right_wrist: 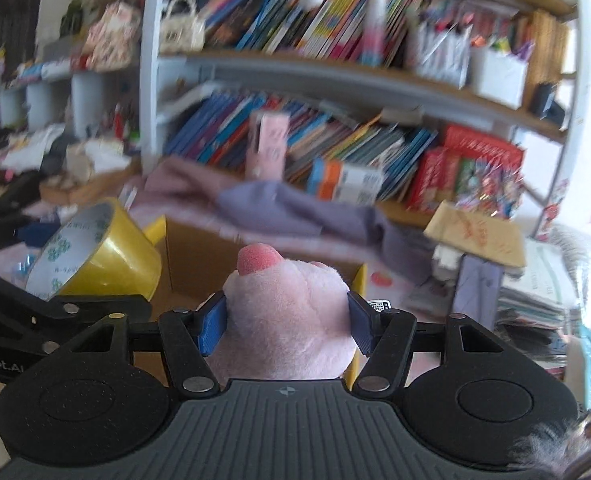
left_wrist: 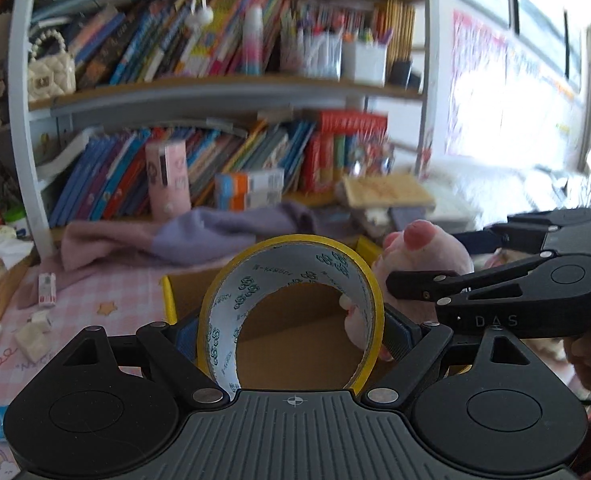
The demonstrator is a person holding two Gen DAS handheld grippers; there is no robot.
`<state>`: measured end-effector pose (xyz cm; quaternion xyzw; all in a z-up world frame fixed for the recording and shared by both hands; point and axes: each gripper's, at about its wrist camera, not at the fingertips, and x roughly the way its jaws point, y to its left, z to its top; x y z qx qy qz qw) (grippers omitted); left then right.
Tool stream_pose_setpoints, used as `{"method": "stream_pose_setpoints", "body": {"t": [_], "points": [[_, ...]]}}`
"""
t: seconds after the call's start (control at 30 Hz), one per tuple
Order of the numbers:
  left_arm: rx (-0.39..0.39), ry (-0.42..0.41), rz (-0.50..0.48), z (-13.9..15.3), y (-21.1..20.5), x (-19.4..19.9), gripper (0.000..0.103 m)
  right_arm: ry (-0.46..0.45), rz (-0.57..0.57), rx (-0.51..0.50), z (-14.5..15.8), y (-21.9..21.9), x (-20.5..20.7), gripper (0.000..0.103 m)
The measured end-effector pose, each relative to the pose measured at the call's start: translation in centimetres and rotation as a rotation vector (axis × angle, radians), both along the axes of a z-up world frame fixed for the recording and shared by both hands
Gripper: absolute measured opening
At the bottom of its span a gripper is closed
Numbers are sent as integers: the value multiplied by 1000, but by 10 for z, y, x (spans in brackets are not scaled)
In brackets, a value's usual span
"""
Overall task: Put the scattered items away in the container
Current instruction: 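Lower both held items into the yellow box and open both tools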
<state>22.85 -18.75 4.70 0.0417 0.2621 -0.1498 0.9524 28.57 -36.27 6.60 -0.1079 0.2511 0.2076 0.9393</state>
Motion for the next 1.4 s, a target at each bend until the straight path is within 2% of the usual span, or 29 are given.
{"method": "stream_pose_setpoints", "body": {"t": [0.17,0.3,0.73,0.97,1.1,1.4], "points": [[90,109,9,-22,-12,15,88,129,51,-47,-30,7,23,60],[109,193,34,-36,-12,22,88,207,86,-79,-49,11,32,61],[151,160,24,-38,-16,14,89,225,102,-127,-54,14,27,62],[150,164,57,-34,-17,7,91,225,101,-93,-52,10,24,65],[105,89,99,-22,-15,-3,96,167,70,-30,-42,0,18,76],[49,-73,138,2,-16,-27,96,36,31,60,-18,-12,2,76]]}}
